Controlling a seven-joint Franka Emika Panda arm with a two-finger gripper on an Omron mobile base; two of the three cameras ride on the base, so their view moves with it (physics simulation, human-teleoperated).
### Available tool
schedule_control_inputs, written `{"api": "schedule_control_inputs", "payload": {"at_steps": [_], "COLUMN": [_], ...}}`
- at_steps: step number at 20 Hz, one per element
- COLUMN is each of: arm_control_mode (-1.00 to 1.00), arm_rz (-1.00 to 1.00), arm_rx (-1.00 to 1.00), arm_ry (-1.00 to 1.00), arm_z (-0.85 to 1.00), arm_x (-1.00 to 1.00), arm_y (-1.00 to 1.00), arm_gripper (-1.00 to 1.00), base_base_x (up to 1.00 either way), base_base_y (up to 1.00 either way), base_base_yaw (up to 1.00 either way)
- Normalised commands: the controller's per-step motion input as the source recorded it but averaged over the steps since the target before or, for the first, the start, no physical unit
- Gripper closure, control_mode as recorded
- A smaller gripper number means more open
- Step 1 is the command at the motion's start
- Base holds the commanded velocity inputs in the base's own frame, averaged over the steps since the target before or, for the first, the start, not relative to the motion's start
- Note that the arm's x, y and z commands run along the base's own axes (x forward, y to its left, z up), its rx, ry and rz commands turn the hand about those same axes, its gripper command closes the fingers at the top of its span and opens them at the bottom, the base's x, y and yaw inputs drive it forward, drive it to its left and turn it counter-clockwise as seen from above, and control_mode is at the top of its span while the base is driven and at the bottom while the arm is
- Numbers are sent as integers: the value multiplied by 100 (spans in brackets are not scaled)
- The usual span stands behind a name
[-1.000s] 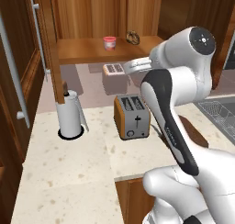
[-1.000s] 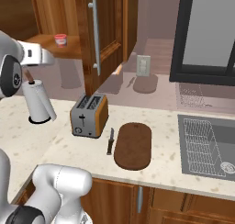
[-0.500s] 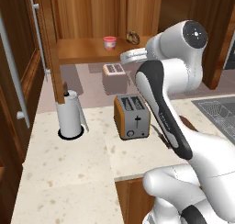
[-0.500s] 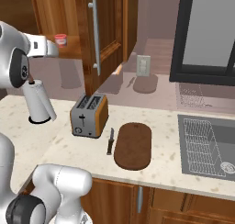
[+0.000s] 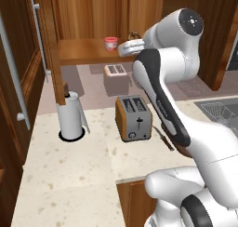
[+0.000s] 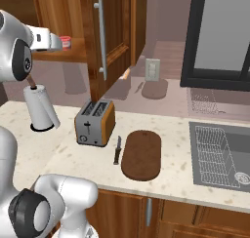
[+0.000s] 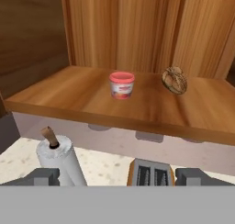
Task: Pick the bread, place it on the cutting board, pick the jam, place it on the counter, and close the cabinet.
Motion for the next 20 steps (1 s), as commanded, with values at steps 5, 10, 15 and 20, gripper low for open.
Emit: {"api": "schedule_control_inputs", "payload": {"at_steps": [5,10,15,20], "arm_control_mode": [-100,-100,-100,-100], "arm_rz": [0,0,-1,0], "arm_rx": [0,0,0,0], "arm_ry": [0,1,4,4], "arm_z": [0,0,-3,-16], "arm_x": [10,12,37,40], "arm_y": [7,6,0,0], "arm_gripper": [-100,-100,-100,-100], "base_base_x": [0,0,0,0], "base_base_y": [0,0,0,0], "base_base_yaw": [0,0,0,0]}}
